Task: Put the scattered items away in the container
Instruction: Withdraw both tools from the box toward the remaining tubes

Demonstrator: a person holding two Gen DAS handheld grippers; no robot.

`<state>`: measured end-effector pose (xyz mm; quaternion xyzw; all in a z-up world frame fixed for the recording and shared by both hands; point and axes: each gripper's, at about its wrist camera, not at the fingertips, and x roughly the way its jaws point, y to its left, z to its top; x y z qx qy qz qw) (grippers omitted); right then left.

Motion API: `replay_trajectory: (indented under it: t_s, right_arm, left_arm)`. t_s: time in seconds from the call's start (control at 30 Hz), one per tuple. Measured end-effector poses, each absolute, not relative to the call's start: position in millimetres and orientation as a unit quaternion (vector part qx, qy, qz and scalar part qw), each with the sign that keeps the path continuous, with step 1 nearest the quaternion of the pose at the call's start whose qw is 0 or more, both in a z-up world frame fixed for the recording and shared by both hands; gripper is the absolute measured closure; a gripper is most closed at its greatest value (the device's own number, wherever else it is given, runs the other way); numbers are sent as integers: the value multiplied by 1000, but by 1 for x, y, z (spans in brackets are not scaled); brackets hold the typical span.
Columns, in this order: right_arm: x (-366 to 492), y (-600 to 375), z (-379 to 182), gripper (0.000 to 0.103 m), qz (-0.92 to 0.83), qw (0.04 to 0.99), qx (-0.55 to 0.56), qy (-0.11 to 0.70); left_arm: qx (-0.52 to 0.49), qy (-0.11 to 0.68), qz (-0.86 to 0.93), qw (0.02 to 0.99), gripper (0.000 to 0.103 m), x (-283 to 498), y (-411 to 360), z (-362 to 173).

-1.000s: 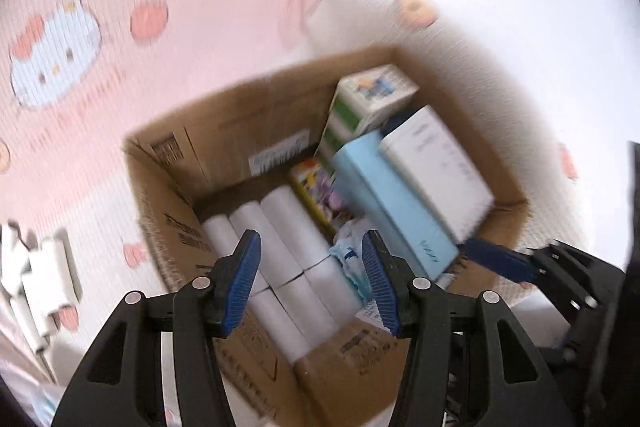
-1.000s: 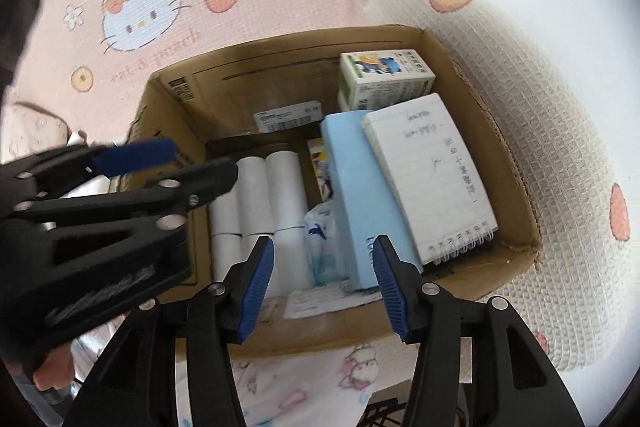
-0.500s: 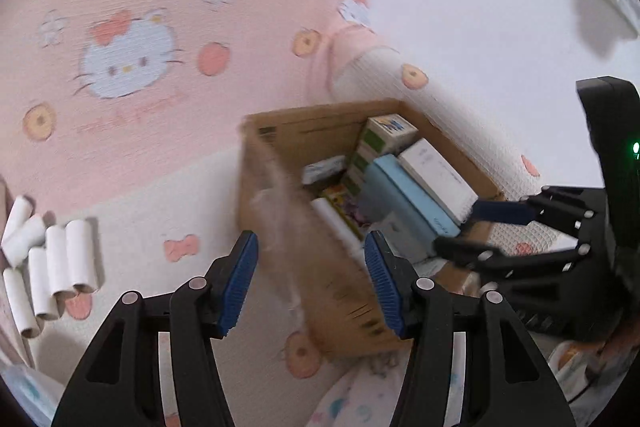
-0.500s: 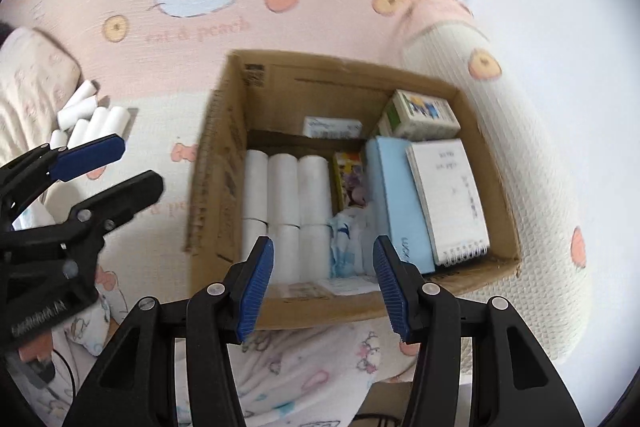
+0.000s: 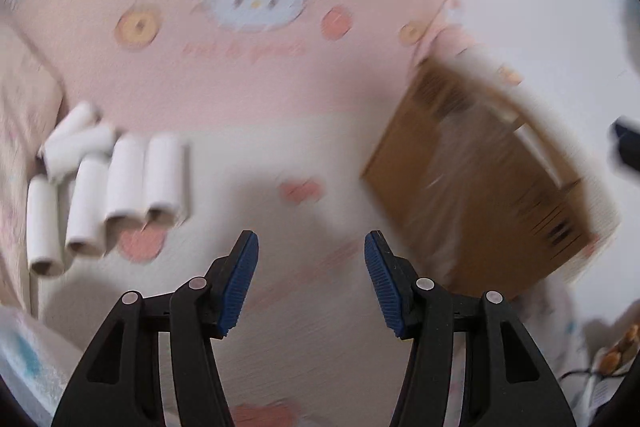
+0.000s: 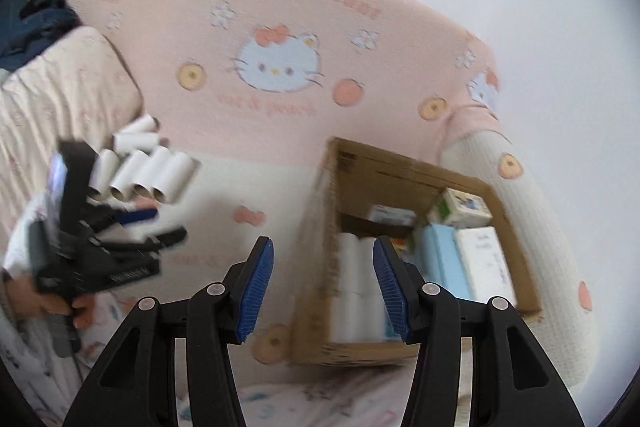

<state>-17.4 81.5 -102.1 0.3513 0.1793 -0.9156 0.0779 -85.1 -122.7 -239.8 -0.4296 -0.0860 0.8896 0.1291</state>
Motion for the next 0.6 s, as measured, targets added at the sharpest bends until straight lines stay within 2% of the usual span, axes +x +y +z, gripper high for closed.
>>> replay_trajectory:
  t_s: [0.07, 0.2, 0.23, 0.3, 0.4, 0.6]
  right_arm:
    - [-19, 72, -108, 47, -915, 87, 354, 175]
    - [-30, 51, -132, 45, -914, 96, 366, 147]
    - [-33, 45, -140, 45, -913, 98, 369, 141]
    - [-41, 35, -153, 45, -910, 106, 377, 134]
    - [-54, 20, -175, 45, -904, 124, 392, 116]
    - [-87, -3, -215, 45, -893, 134, 415, 109]
  left_arm:
    - [-438, -101, 885, 123, 49, -90, -129, -241]
    - [-399, -127, 897, 142, 52, -95, -137, -230]
    - [-397, -123, 899, 136, 55, -97, -137, -231]
    - [-408, -126, 896, 121, 71, -105, -141, -237]
    - [-424, -154, 887, 102, 78, -117, -153, -246]
    - [-405, -225, 883, 76, 82, -135, -190, -244]
